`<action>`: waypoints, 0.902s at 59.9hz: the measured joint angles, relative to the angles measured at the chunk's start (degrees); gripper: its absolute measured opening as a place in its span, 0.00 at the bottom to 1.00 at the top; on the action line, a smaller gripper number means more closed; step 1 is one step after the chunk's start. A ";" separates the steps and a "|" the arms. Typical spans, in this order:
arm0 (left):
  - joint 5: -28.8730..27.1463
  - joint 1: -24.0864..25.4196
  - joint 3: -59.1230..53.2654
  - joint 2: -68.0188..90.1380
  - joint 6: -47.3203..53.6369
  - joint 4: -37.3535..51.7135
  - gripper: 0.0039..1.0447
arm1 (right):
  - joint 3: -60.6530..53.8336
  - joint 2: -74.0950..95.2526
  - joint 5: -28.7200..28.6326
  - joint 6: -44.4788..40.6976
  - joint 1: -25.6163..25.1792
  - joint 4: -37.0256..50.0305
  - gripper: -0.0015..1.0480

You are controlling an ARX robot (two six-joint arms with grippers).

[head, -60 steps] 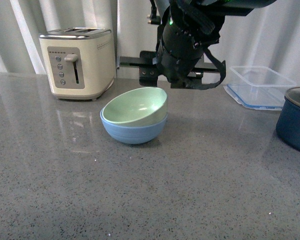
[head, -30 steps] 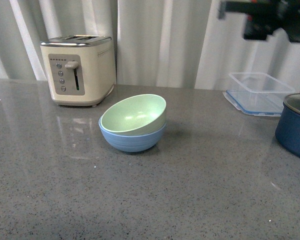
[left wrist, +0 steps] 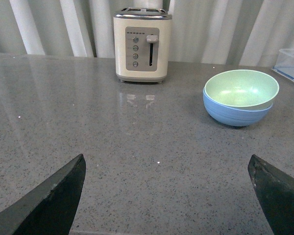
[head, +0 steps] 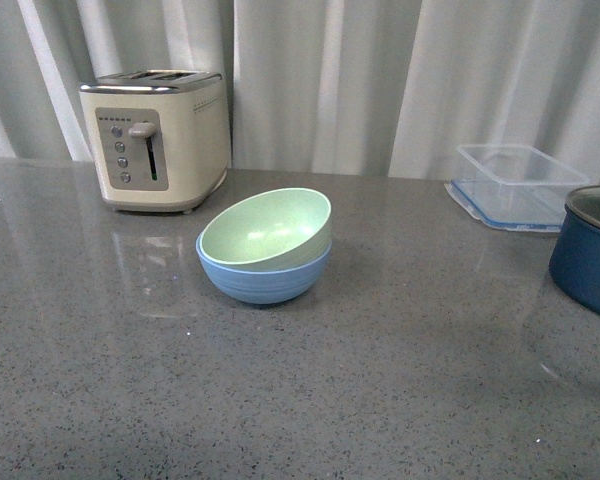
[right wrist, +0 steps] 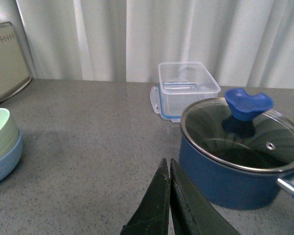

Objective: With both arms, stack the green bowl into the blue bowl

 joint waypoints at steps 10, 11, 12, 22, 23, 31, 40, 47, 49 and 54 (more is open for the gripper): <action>-0.02 0.00 0.00 0.00 0.00 0.00 0.94 | -5.42 -6.43 -2.58 0.00 -2.12 -0.72 0.01; -0.02 0.00 0.00 0.00 0.00 0.00 0.94 | -5.66 -6.78 -2.71 0.00 -2.23 -0.83 0.01; -0.02 0.00 0.00 0.00 0.00 0.00 0.94 | -6.43 -7.82 -2.97 0.00 -2.58 -1.16 0.01; 0.00 0.00 0.00 0.00 0.00 0.00 0.94 | -11.21 -16.52 -8.44 0.00 -6.93 -5.35 0.01; 0.00 0.00 0.00 0.00 0.00 0.00 0.94 | -11.65 -17.62 -8.81 0.00 -7.74 -6.01 0.01; 0.00 0.00 0.00 0.00 0.00 0.00 0.94 | -13.11 -22.12 -8.92 0.00 -8.92 -8.85 0.01; 0.00 0.00 0.00 0.00 0.00 0.00 0.94 | -15.91 -25.14 -8.94 0.00 -8.94 -8.31 0.01; 0.00 0.00 0.00 0.00 0.00 0.00 0.94 | -16.96 -28.46 -9.07 0.00 -8.94 -11.82 0.01; 0.00 0.00 0.00 0.00 0.00 0.00 0.94 | -16.96 -29.73 -9.09 0.00 -8.94 -12.87 0.01; 0.02 0.00 0.00 0.00 0.00 0.00 0.94 | -16.98 -33.00 -9.09 0.00 -8.94 -15.63 0.01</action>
